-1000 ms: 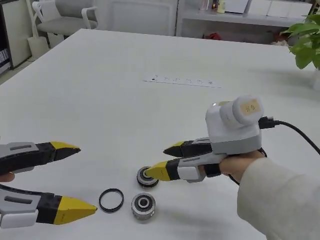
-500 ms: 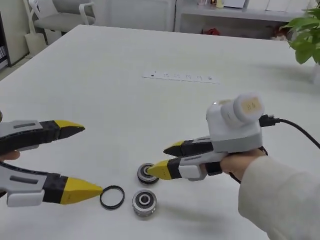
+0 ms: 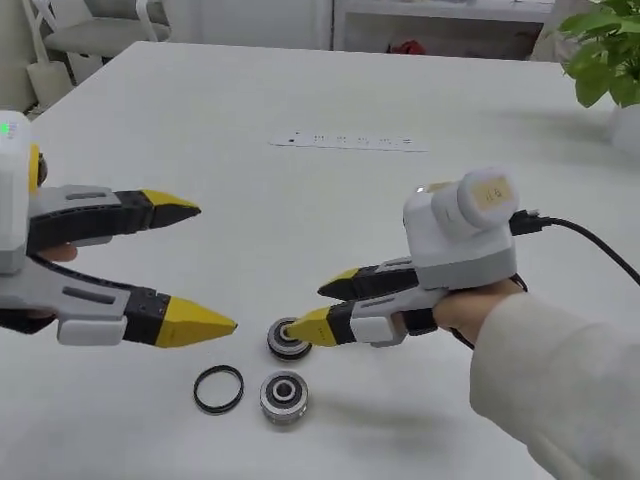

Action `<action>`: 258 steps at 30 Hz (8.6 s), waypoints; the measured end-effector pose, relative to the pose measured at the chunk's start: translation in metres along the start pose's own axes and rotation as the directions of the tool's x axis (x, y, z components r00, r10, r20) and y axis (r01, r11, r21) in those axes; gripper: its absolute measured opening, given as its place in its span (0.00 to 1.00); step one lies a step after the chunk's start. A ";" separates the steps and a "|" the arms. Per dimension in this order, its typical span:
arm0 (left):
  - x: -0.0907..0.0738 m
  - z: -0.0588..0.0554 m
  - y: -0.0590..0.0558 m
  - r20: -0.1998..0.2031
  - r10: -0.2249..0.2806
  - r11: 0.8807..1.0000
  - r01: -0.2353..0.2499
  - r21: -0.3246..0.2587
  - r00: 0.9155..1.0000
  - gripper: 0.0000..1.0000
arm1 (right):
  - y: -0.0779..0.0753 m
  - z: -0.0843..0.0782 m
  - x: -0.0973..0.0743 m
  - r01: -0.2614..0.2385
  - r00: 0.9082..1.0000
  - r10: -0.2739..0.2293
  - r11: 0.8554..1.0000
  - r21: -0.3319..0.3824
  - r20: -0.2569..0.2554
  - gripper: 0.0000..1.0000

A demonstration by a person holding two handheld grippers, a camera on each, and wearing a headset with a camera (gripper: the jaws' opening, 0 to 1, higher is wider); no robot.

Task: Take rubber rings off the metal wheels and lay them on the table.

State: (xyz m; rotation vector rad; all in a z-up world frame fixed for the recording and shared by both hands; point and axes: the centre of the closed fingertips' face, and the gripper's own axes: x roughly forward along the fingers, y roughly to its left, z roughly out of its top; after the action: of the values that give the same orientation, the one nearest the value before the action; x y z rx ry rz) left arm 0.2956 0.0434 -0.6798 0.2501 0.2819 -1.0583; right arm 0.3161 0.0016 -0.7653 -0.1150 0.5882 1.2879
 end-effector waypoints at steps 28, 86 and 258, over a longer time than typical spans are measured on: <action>0.057 -0.034 -0.005 -0.094 -0.078 0.996 0.082 0.044 0.993 0.55 | 0.002 -0.030 0.011 -0.024 0.995 0.018 0.998 -0.051 -0.103 0.32; 0.081 -0.089 -0.016 -0.125 -0.086 0.996 0.081 -0.049 0.988 0.14 | -0.002 -0.040 0.020 -0.013 0.991 -0.004 0.992 -0.129 -0.130 0.18; 0.074 -0.087 -0.012 -0.177 -0.085 0.995 0.075 -0.061 0.980 0.18 | -0.006 -0.012 0.013 -0.001 1.000 0.006 0.958 0.288 -0.017 0.00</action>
State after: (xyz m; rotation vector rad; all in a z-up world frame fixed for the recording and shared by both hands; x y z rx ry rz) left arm 0.3097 0.0062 -0.7878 0.2880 0.4861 -1.1077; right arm 0.3192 0.0060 -0.7831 0.1165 0.7859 1.1924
